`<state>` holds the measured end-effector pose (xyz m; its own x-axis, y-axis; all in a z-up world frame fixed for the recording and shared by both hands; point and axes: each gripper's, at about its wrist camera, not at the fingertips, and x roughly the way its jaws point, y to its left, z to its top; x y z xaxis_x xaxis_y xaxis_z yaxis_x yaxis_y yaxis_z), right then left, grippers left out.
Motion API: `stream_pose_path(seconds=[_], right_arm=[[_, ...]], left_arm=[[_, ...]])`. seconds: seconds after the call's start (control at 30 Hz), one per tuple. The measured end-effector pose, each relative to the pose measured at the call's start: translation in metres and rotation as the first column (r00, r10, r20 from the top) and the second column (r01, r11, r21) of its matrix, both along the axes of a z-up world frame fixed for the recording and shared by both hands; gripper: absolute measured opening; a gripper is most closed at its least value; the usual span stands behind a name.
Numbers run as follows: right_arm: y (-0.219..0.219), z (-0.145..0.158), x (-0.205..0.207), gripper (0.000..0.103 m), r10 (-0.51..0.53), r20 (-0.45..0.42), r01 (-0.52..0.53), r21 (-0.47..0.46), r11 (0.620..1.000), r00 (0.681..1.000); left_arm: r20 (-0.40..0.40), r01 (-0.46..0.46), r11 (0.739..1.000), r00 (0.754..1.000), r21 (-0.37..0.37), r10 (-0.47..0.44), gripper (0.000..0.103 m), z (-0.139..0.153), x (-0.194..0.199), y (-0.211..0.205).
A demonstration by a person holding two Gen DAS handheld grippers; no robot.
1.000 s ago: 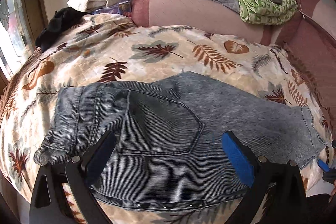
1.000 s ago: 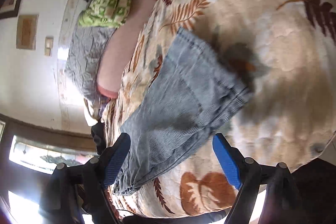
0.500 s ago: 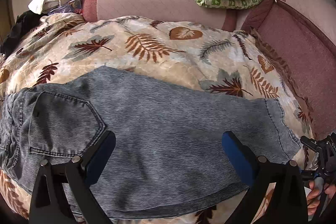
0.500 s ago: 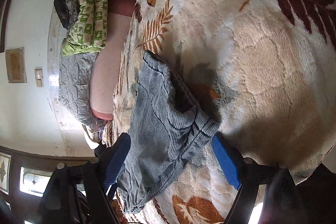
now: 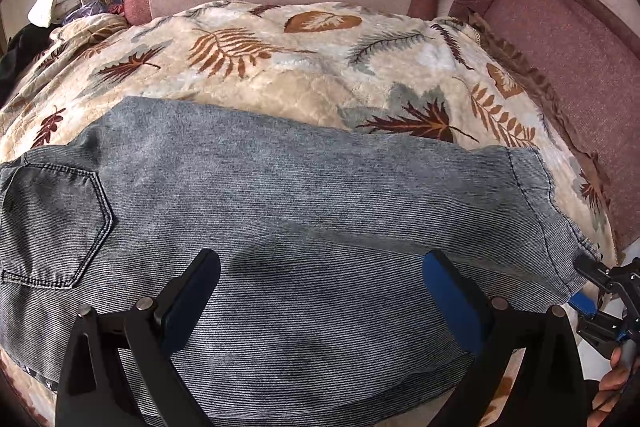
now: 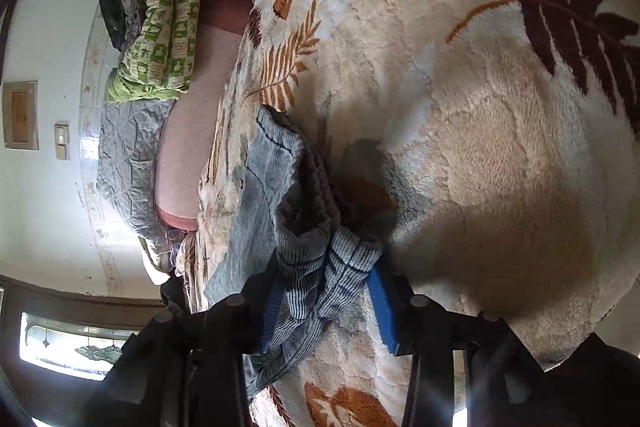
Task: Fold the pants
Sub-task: 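Grasp the leg hems of the jeans with both grippers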
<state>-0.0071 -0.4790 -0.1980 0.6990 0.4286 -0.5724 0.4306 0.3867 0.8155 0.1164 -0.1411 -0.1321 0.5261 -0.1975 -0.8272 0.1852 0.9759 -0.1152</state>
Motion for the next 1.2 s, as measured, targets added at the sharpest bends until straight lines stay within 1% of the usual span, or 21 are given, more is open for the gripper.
stream_pose_path(seconds=[0.13,0.17,0.23,0.27,0.3,0.4,0.47,0.53,0.57,0.6,0.63,0.67,0.7,0.77,0.83,0.93,1.0,1.03,1.07,1.13,1.2], right_arm=[[0.001,0.001,-0.001,0.037,0.007,0.002,-0.007,-0.014,1.0,1.0],[0.001,0.002,-0.001,0.037,0.011,0.0,-0.011,-0.025,1.0,1.0],[0.003,0.004,-0.001,0.037,0.018,-0.002,-0.018,-0.043,0.999,1.0],[0.003,0.005,0.0,0.037,0.022,-0.004,-0.022,-0.05,0.999,1.0],[0.004,0.006,0.0,0.037,0.023,-0.005,-0.024,-0.058,0.998,1.0],[0.006,0.008,0.0,0.037,0.034,-0.008,-0.034,-0.081,0.996,0.999],[0.006,0.009,0.0,0.037,0.036,-0.009,-0.036,-0.085,0.996,0.999],[0.007,0.01,0.0,0.037,0.04,-0.011,-0.041,-0.094,0.995,0.999],[0.007,0.01,0.0,0.037,0.042,-0.012,-0.043,-0.097,0.994,0.999],[0.007,0.01,0.0,0.037,0.043,-0.014,-0.044,-0.101,0.994,0.999],[0.007,0.01,0.0,0.037,0.044,-0.016,-0.046,-0.102,0.994,0.999],[0.007,0.011,0.0,0.037,0.045,-0.017,-0.047,-0.104,0.994,0.999],[0.007,0.011,0.0,0.037,0.047,-0.018,-0.049,-0.108,0.993,0.999],[0.007,0.011,0.001,0.037,0.054,-0.023,-0.056,-0.121,0.991,0.998],[0.007,0.012,0.001,0.036,0.054,-0.024,-0.057,-0.124,0.991,0.998],[0.009,0.015,0.001,0.035,0.065,-0.026,-0.068,-0.141,0.988,0.998],[0.009,0.015,0.001,0.034,0.068,-0.028,-0.071,-0.144,0.987,0.997],[0.009,0.015,0.001,0.033,0.071,-0.03,-0.074,-0.15,0.986,0.997],[0.01,0.016,0.002,0.031,0.074,-0.032,-0.078,-0.158,0.984,0.997],[0.012,0.02,0.003,0.027,0.086,-0.032,-0.09,-0.179,0.98,0.996],[0.014,0.027,0.003,0.024,0.099,-0.035,-0.104,-0.22,0.97,0.994]], left_arm=[[-0.008,0.019,1.0,1.0,-0.009,-0.02,0.101,-0.002,-0.001,-0.009],[-0.022,0.029,0.999,0.999,0.04,-0.028,0.101,-0.009,0.0,-0.015],[-0.076,0.071,0.978,0.995,0.195,-0.057,0.103,-0.034,0.001,-0.03],[-0.017,0.074,0.972,0.997,0.221,-0.072,0.103,-0.032,-0.004,-0.033],[-0.009,0.069,0.969,0.998,0.237,-0.069,0.103,-0.031,-0.006,-0.035],[-0.036,0.058,0.979,0.998,0.195,-0.052,0.102,-0.024,-0.005,-0.03],[-0.001,0.053,0.983,0.999,0.175,-0.053,0.102,-0.015,-0.009,-0.026],[0.027,0.031,0.981,0.999,0.194,-0.036,0.102,-0.012,-0.01,-0.024],[-0.016,0.052,0.98,0.999,0.194,-0.05,0.102,-0.017,-0.008,-0.025],[-0.092,0.102,0.974,0.992,0.204,-0.084,0.103,-0.028,-0.008,-0.029],[-0.069,0.12,0.965,0.992,0.235,-0.106,0.103,-0.031,-0.015,-0.033],[-0.013,0.13,0.957,0.991,0.261,-0.131,0.103,-0.027,-0.023,-0.035],[-0.008,0.142,0.949,0.989,0.281,-0.146,0.103,-0.026,-0.029,-0.036],[-0.027,0.134,0.96,0.991,0.247,-0.131,0.101,-0.022,-0.029,-0.032],[-0.046,0.129,0.976,0.991,0.177,-0.122,0.101,-0.015,-0.024,-0.024],[0.024,0.063,0.989,0.998,0.137,-0.066,0.101,-0.001,-0.02,-0.014],[0.003,0.038,0.993,0.999,0.11,-0.038,0.101,-0.003,-0.011,-0.011],[-0.033,0.048,0.99,0.998,0.132,-0.044,0.101,-0.012,-0.007,-0.014],[-0.087,0.079,0.979,0.994,0.19,-0.063,0.102,-0.026,-0.005,-0.021],[-0.035,0.067,0.974,0.998,0.218,-0.061,0.103,-0.028,-0.01,-0.024],[-0.037,0.054,0.978,0.998,0.202,-0.047,0.101,-0.021,-0.013,-0.024]])
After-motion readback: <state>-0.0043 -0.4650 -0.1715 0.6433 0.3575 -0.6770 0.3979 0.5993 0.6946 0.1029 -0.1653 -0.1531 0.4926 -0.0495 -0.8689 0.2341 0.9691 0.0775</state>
